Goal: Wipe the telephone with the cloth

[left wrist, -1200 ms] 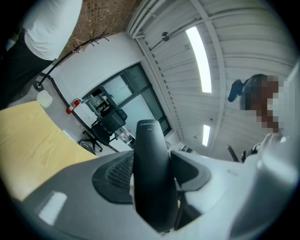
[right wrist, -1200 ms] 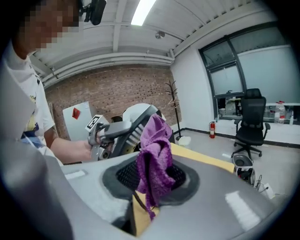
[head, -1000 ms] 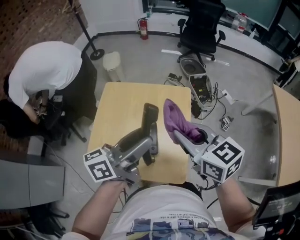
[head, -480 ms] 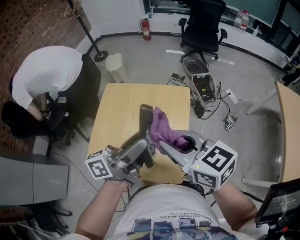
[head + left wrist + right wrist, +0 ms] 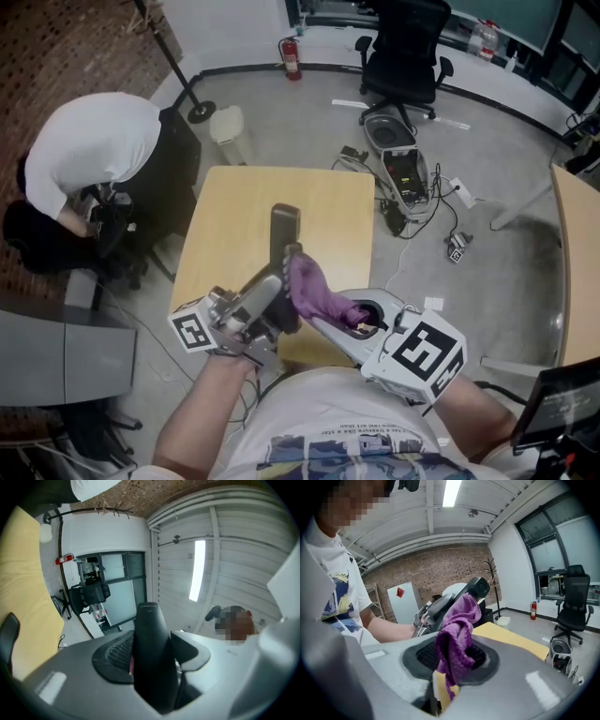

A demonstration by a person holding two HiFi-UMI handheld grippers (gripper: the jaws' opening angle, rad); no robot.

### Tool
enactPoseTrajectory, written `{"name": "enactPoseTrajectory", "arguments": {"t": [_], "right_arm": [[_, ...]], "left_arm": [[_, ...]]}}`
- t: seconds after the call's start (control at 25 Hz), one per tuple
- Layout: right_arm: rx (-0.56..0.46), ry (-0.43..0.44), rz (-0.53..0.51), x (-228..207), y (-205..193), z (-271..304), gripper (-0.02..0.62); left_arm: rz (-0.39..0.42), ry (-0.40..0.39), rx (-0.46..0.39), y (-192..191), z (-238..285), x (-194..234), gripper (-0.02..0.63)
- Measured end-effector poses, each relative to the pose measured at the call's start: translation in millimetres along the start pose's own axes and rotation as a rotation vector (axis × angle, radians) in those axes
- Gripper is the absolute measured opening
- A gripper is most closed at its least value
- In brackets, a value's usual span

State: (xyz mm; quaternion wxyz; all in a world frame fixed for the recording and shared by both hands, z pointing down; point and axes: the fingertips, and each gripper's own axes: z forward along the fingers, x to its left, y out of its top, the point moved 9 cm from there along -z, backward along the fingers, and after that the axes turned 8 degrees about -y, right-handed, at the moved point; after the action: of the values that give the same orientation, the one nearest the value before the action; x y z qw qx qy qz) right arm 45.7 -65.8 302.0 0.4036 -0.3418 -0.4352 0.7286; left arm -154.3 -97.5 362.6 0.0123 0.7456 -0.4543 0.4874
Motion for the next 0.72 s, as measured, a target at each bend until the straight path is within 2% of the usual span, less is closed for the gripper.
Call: {"name": "enactPoseTrajectory", "arguments": {"t": [0.24, 0.44, 0.56, 0.72], "right_arm": [[0.018, 0.007, 0.019, 2, -15, -10, 0.086], [-0.004, -0.111, 0.069, -26, -6, -14, 0.086], [-0.007, -0.154, 0.075, -43, 3, -8, 0.086], [-0.087, -0.193, 0.161, -52, 19, 1, 0.086]], "left_arm": [[-0.087, -0.085, -0.076, -1, 14, -8, 0.258], [-0.08, -0.098, -0.055, 1, 8, -8, 0.258], [-0.076, -0.093, -0.034, 2, 1, -4, 0.258], [-0.08, -0.099, -0.016, -1, -7, -2, 0.258]]}}
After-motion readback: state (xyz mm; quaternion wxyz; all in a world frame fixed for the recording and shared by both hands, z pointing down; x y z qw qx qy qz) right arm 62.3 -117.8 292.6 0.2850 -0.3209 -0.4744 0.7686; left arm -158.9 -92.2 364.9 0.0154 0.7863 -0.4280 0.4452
